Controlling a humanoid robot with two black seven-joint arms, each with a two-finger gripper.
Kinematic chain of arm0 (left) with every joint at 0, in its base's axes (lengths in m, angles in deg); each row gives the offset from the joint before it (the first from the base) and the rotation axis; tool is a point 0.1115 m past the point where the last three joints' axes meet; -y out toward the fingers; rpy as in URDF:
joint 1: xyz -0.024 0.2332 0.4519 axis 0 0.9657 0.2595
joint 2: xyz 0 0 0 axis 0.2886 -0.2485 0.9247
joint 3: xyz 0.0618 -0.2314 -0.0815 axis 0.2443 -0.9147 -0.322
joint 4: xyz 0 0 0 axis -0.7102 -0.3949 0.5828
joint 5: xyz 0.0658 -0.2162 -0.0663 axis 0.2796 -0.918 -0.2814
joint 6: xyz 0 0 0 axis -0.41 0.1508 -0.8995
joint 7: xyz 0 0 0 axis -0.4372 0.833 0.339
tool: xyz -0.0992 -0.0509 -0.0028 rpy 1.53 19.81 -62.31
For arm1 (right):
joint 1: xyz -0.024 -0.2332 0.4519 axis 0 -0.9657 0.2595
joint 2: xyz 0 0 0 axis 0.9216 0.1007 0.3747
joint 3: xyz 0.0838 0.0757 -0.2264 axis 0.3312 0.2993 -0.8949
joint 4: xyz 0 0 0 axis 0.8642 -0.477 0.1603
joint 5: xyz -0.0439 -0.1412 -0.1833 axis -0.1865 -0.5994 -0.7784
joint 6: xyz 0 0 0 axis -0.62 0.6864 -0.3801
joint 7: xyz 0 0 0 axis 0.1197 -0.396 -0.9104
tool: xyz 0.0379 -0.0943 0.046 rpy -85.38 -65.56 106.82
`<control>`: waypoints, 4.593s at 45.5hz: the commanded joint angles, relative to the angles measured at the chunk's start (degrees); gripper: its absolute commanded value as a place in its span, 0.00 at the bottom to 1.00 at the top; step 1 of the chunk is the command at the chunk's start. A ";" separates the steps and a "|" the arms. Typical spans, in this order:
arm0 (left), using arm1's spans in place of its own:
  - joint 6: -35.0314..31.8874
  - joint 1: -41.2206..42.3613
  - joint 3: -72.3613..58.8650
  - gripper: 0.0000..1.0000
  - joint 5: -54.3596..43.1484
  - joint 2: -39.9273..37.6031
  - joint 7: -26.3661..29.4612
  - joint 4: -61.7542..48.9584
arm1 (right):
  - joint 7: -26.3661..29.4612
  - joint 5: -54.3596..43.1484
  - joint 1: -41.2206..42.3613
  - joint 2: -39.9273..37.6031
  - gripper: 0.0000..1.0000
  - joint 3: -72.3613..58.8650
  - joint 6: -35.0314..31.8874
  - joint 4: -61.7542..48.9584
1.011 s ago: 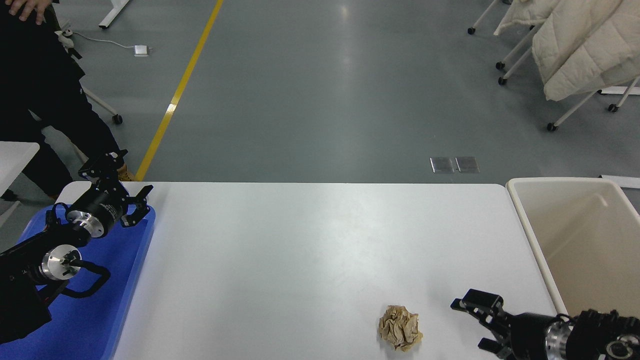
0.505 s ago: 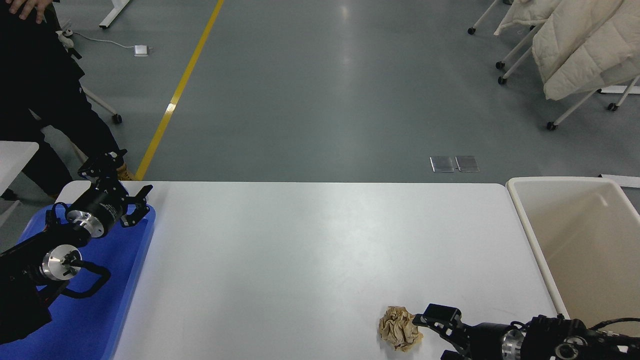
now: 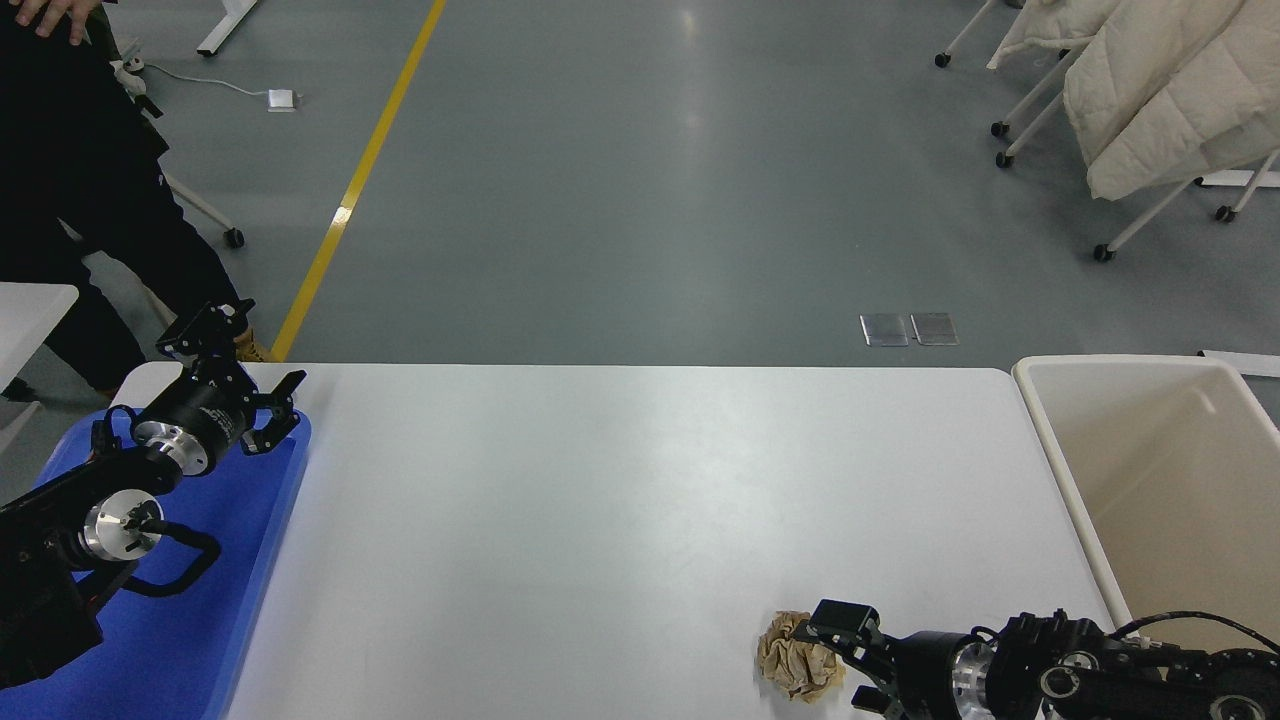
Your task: Clean the table surface
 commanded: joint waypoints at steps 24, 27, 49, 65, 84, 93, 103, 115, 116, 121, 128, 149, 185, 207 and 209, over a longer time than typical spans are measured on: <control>0.00 -0.01 0.00 1.00 -0.06 0.00 0.00 0.09 | 1.30 -0.08 1.97 5.51 0.85 -1.04 -0.03 -6.26; 0.00 -0.01 0.00 1.00 -0.06 0.00 0.00 0.00 | 1.30 -0.16 2.41 5.51 0.75 -1.13 -0.46 -6.26; 0.00 -0.01 0.00 1.00 0.02 0.00 0.00 0.00 | 1.39 0.71 3.29 5.25 0.00 -1.13 -4.06 -5.64; 0.00 -0.01 0.00 1.00 -0.06 0.00 0.09 0.00 | 1.39 0.98 3.64 1.82 0.00 -0.07 -6.97 -3.44; 0.00 -0.01 0.00 1.00 0.02 0.00 0.00 0.00 | 1.39 0.80 5.93 -12.85 0.00 4.23 -15.66 2.97; 0.00 -0.01 0.00 1.00 0.02 0.00 0.00 0.00 | 1.30 0.72 10.06 -24.19 0.00 4.50 -22.96 5.69; 0.00 -0.01 0.00 1.00 -0.06 0.00 0.00 0.00 | 1.30 0.54 13.40 -36.05 0.00 7.74 -31.57 10.18; 0.00 -0.01 0.00 1.00 -0.07 0.00 0.00 0.09 | 1.30 0.54 21.30 -49.06 0.00 9.51 -44.66 10.97; 0.00 -0.01 0.00 1.00 -0.07 0.00 0.00 0.00 | 1.30 0.63 22.01 -50.29 0.00 9.51 -45.72 11.14; 0.00 -0.01 0.00 1.00 -0.07 0.00 0.00 0.00 | 1.30 0.63 25.70 -55.13 0.00 9.51 -51.08 12.11; 0.00 -0.01 0.00 1.00 -0.07 0.00 0.00 0.00 | 1.30 0.45 29.92 -59.09 0.00 9.59 -55.66 12.02; 0.00 -0.01 0.00 1.00 0.02 0.00 0.00 0.00 | 1.39 -2.09 31.77 -59.71 0.00 9.51 -55.84 8.34; 0.00 -0.01 0.00 1.00 0.02 0.00 0.00 0.00 | 1.30 -5.88 25.45 -36.43 0.00 2.39 -25.44 -22.06; 0.00 -0.01 0.00 1.00 0.02 0.00 0.00 0.00 | 1.21 -5.09 9.72 -11.91 0.00 2.83 -9.09 -53.18; 0.00 -0.01 0.00 1.00 0.02 0.00 0.00 0.00 | 1.21 -5.00 8.57 -9.53 0.00 3.09 -8.03 -55.90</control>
